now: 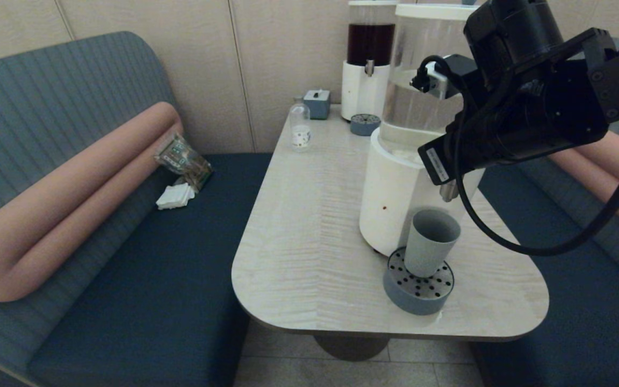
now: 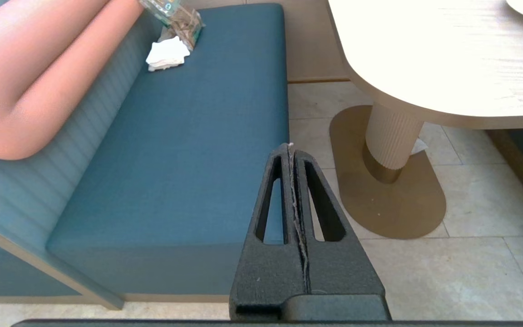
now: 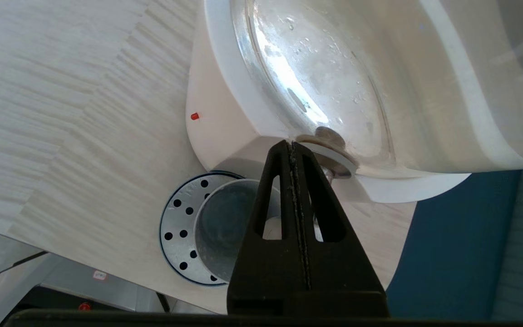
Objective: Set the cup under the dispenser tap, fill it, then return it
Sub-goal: Turn off the faucet
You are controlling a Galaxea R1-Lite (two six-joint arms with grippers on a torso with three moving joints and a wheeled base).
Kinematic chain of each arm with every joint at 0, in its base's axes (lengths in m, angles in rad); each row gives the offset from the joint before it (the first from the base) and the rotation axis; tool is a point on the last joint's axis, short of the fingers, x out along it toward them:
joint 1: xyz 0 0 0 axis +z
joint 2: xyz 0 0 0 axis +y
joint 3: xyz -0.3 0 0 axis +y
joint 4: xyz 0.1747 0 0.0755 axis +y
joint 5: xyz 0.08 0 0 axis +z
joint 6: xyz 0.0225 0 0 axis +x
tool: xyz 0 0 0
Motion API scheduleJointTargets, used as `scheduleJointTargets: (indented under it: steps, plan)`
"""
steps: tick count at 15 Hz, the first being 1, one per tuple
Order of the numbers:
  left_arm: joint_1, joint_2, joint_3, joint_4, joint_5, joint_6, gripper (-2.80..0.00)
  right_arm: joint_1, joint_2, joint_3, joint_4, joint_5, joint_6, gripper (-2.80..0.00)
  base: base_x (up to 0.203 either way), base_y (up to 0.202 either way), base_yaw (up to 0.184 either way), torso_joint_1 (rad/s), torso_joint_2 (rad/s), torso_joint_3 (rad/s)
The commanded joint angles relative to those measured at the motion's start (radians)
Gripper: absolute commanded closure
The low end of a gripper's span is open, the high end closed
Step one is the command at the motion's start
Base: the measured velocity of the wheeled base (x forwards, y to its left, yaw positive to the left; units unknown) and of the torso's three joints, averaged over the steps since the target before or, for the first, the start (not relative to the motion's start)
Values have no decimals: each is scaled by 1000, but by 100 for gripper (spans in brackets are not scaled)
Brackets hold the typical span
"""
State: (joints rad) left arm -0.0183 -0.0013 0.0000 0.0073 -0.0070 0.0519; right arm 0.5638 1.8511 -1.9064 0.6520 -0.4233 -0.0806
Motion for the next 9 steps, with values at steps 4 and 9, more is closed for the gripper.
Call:
scheduleJointTargets:
  steps: [4, 9]
  plan:
    - [0, -2, 0, 0, 1, 0, 0, -13, 0, 0, 6, -17, -1, 0, 0, 0, 0, 0, 0, 0]
    - [0, -2, 0, 0, -1, 0, 0, -14, 5, 1, 6, -23, -1, 0, 0, 0, 0, 0, 0, 0]
